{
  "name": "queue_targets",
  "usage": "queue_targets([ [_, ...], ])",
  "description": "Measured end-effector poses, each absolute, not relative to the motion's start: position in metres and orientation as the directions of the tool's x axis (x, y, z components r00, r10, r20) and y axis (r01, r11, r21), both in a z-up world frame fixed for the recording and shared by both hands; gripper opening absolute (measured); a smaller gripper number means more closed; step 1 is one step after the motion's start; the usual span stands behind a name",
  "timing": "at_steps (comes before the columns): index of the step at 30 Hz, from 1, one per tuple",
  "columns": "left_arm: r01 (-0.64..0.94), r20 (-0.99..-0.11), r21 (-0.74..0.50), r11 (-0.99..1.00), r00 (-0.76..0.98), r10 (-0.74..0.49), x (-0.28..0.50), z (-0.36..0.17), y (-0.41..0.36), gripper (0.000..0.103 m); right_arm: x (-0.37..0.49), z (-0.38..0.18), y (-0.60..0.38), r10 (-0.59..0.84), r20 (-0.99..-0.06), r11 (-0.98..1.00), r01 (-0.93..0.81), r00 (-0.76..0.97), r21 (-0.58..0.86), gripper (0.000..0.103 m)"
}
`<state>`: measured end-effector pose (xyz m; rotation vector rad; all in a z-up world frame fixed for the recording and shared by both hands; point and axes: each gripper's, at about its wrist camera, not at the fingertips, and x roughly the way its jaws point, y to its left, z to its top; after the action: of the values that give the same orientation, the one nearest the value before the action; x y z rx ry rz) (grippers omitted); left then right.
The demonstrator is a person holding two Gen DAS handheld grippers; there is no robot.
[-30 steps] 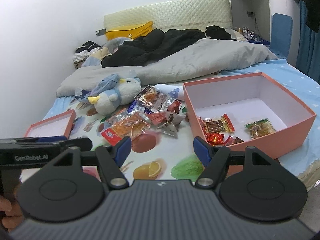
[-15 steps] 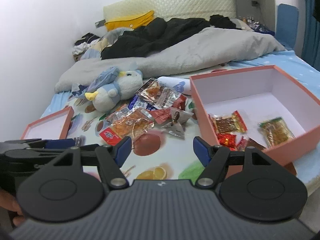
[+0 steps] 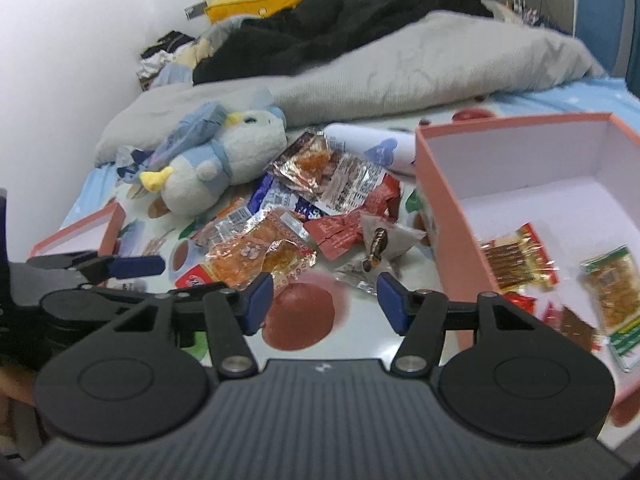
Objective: Organize snacks
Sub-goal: 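Move both tools back from the box toward the snack pile, then grasp the orange spicy-strip packet with the left tool while the right tool grasps a clear snack bag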
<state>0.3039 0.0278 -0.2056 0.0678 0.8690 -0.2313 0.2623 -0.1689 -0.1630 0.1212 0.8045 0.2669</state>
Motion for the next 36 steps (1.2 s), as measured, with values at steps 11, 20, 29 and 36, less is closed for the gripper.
queue_targets([
  [11, 0.376, -0.778, 0.134, 0.917, 0.613, -0.137, 0.371, -0.254, 0.018, 0.085, 0.328, -0.213, -0.163, 0.175, -0.756, 0.984, -0.087, 0.63, 0.155, 0.052],
  [20, 0.405, -0.788, 0.211, 0.89, 0.609, -0.09, 0.395, -0.28, 0.006, 0.085, 0.35, -0.238, -0.164, 0.117, -0.776, 0.993, -0.079, 0.62, 0.087, 0.051],
  [29, 0.38, -0.778, 0.208, 0.901, 0.622, -0.083, 0.395, -0.287, 0.001, 0.08, 0.36, -0.256, -0.167, 0.174, -0.798, 0.985, -0.1, 0.577, 0.142, 0.052],
  [36, 0.348, -0.782, 0.197, 0.917, 0.619, -0.067, 0.393, -0.286, 0.001, 0.072, 0.352, -0.25, -0.167, 0.174, -0.795, 0.984, -0.135, 0.581, 0.116, 0.038],
])
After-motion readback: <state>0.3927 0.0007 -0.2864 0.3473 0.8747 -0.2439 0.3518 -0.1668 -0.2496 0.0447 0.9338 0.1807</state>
